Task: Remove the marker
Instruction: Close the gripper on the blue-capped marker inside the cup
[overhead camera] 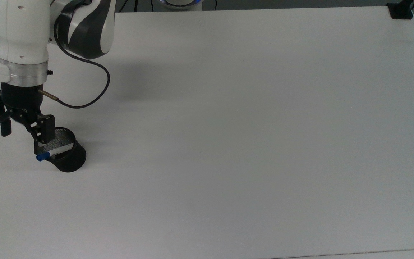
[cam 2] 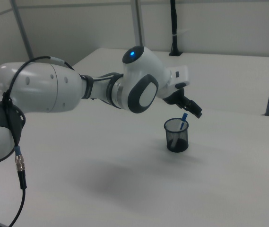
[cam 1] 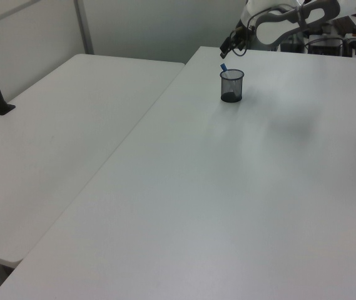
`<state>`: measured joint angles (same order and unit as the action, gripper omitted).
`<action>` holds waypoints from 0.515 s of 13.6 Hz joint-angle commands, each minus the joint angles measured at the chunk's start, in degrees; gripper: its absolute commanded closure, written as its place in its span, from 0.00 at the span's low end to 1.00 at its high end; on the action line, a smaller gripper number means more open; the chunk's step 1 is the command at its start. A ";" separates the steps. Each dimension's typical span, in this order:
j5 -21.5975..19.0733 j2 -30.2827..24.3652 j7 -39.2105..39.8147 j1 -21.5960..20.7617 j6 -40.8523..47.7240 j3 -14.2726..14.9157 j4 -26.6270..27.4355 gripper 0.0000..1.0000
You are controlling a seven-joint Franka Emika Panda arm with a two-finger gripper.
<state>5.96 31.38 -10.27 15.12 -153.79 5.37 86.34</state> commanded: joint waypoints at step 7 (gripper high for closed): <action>1.16 3.60 -4.84 -1.76 -1.77 -0.19 -2.05 0.09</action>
<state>5.97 33.35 -11.18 14.51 -154.26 5.04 86.07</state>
